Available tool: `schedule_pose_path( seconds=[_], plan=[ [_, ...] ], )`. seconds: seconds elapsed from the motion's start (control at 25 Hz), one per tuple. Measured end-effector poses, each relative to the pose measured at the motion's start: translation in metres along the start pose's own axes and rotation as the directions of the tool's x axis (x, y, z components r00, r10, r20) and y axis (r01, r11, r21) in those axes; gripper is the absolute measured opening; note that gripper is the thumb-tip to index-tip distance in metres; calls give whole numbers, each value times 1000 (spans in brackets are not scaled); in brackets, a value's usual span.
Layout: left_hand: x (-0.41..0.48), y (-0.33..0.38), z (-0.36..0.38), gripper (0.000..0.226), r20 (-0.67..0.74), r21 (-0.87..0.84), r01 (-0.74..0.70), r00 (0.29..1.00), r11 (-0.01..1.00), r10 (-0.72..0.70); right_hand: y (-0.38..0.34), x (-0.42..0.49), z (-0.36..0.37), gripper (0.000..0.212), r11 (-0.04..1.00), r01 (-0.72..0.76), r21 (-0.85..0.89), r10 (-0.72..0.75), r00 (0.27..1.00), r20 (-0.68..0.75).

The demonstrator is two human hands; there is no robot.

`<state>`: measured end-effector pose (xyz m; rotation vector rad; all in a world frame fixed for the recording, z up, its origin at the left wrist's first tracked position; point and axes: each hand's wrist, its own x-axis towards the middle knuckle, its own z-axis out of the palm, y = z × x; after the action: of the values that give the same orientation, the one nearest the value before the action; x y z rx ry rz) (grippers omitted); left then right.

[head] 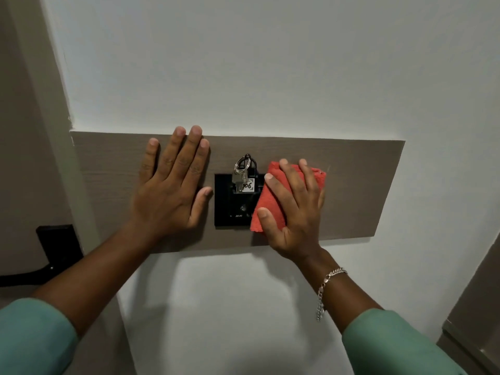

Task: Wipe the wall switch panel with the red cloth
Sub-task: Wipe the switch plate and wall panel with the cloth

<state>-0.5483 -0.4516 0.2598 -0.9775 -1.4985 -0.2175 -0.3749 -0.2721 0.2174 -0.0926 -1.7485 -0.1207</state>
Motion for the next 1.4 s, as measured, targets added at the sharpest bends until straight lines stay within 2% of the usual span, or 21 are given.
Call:
schedule_pose_path(
  seconds=[0.12,0.16,0.28,0.32,0.48,0.52,0.64,0.8,0.84,0.92,1.0,1.04,1.16,1.2,1.24,1.28,1.32,1.4],
  plan=[
    [0,1,2,76,-9,5,-2,1000,1000,2,33,-4,-17,48,968,247,-41,-244,967,67],
    [0,2,2,76,-11,10,-2,1000,1000,2,40,-6,-20,48,967,253,-38,-250,966,72],
    [1,4,1,76,-14,35,-11,1000,999,12,24,-1,-12,49,991,134,-27,-134,991,32],
    [1,3,1,76,-15,41,-13,1000,999,13,17,1,-9,50,990,142,-14,-142,989,36],
    [1,4,1,77,-21,45,-11,1000,999,12,43,0,-24,49,923,384,6,-383,918,104],
    [2,4,1,77,-21,38,-10,1000,999,11,48,-2,-27,49,926,377,7,-376,920,111],
    [3,4,1,77,-22,53,-8,1000,999,10,27,2,-18,48,973,229,-16,-227,971,74],
    [1,3,5,76,-58,63,-6,998,998,10,34,1,-14,49,951,307,-42,-304,951,52],
    [2,3,5,76,-65,66,-4,998,998,8,39,-7,-16,48,962,271,-37,-270,962,30],
    [1,2,5,76,-72,64,-4,997,998,8,29,-23,-11,47,998,54,-31,-56,998,-39],
    [1,2,6,76,-76,58,-8,997,998,12,0,-25,6,48,991,-126,-34,122,987,-102],
    [1,2,6,76,-71,53,-13,997,999,17,-10,-21,12,48,990,-134,-33,130,986,-108],
    [0,1,6,76,-60,44,-15,998,999,17,8,-19,10,48,994,67,-82,-72,995,-68],
    [-1,1,6,76,-60,47,-12,998,999,14,16,-26,6,48,993,80,-91,-86,994,-62],
    [-1,2,5,76,-61,48,-11,998,999,14,16,-34,6,49,997,24,-78,-30,997,-77],
    [-1,3,4,76,-58,47,-12,998,999,15,8,-40,9,50,994,-93,-49,87,989,-116],
    [0,2,3,76,-51,41,-13,999,999,16,-8,-45,17,51,970,-242,0,239,957,-162],
    [0,1,2,76,-36,33,-16,999,999,17,-45,-46,35,54,867,-479,139,498,839,-217]
  ],
)
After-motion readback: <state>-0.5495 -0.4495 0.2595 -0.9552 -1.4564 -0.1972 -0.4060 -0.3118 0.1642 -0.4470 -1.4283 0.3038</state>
